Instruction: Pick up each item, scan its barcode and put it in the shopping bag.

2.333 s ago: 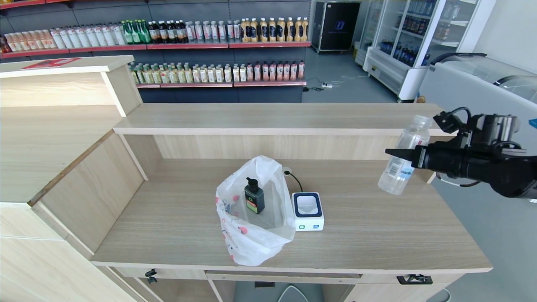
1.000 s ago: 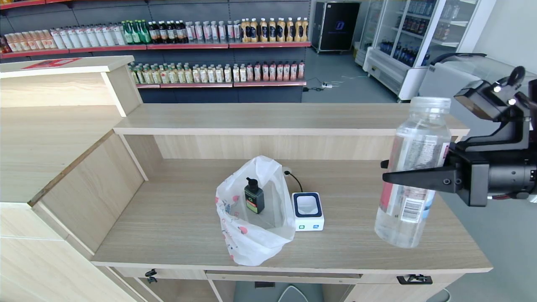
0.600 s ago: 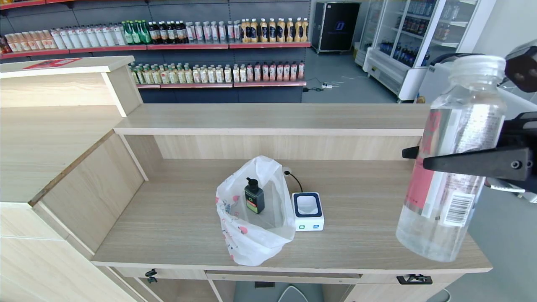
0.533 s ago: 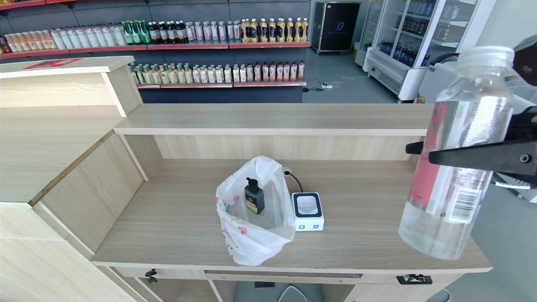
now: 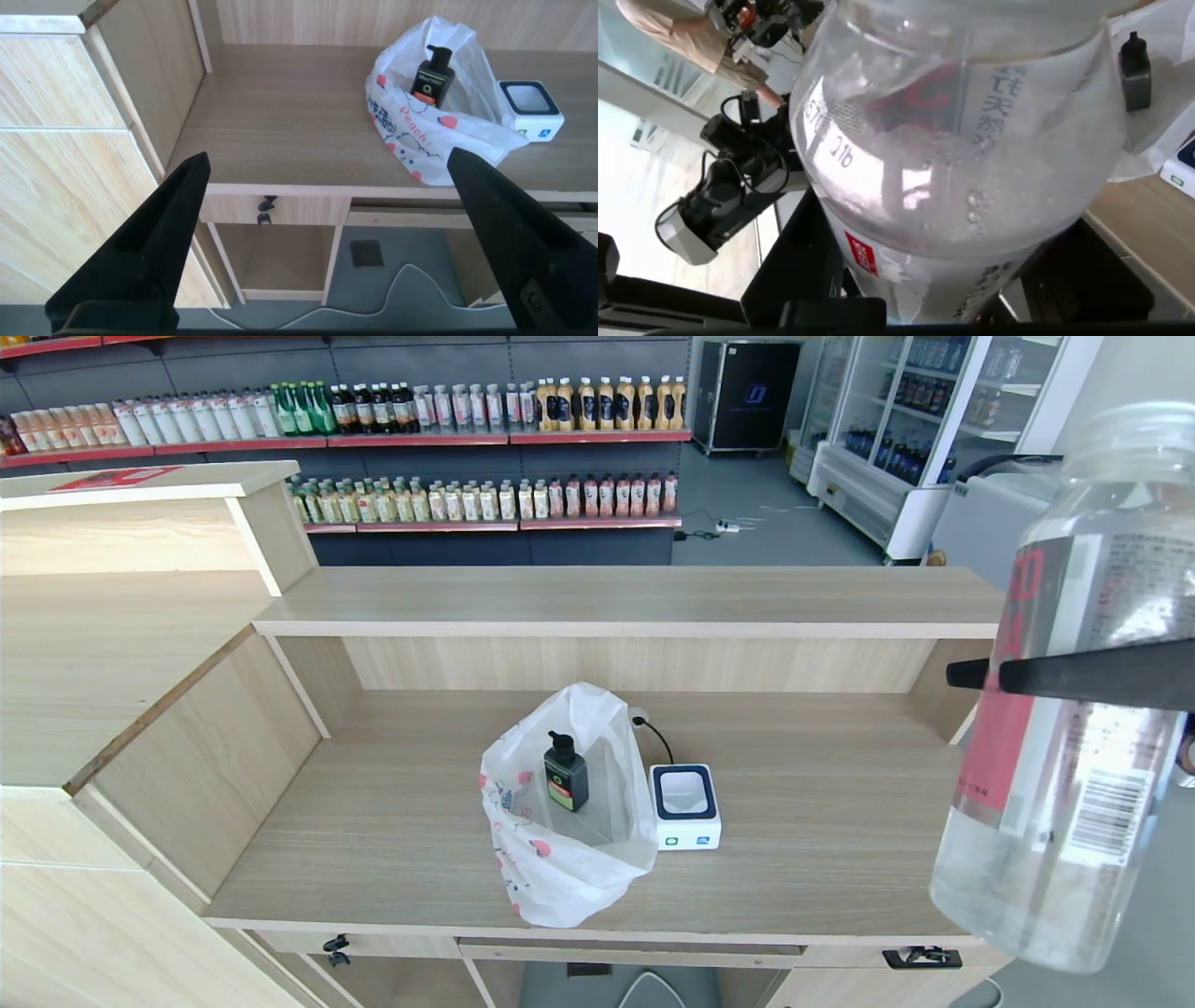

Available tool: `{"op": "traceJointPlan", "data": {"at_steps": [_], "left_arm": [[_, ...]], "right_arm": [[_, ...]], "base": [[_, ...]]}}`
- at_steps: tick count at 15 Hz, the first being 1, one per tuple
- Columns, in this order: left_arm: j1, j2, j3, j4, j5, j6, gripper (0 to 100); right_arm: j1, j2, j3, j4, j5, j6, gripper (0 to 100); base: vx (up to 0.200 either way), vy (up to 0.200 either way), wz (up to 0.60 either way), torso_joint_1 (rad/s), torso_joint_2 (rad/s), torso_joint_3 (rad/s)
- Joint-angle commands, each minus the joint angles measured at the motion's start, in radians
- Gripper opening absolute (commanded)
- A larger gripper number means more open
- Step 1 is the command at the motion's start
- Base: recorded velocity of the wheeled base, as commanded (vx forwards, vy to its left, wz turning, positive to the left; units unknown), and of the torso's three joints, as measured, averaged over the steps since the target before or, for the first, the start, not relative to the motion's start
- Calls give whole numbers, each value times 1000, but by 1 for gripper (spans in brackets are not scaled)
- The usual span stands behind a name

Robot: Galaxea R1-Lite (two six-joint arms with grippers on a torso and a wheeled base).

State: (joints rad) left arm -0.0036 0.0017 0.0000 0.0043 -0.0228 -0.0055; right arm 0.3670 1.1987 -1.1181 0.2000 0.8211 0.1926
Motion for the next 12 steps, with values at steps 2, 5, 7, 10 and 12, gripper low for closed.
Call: {"op": "traceJointPlan", "data": {"at_steps": [2, 5, 7, 10, 12], "left_arm": [[-1, 0, 0, 0, 0, -1, 100], [1, 0, 0, 0, 0, -1, 100], [1, 0, 0, 0, 0, -1, 100], [1, 0, 0, 0, 0, -1, 100], [-1, 0, 0, -1, 0, -1, 100]], "right_arm": [[59, -45, 11, 2, -48, 2, 0], [133, -53, 4, 12, -143, 11, 0], [156, -67, 12, 29, -148, 11, 0], [159, -56, 9, 27, -146, 19, 0], [181, -36, 1, 10, -146, 34, 0]], "base": [[0, 0, 0, 0, 0, 0], [0, 0, 0, 0, 0, 0], [0, 0, 0, 0, 0, 0], [0, 0, 0, 0, 0, 0], [0, 0, 0, 0, 0, 0]]}}
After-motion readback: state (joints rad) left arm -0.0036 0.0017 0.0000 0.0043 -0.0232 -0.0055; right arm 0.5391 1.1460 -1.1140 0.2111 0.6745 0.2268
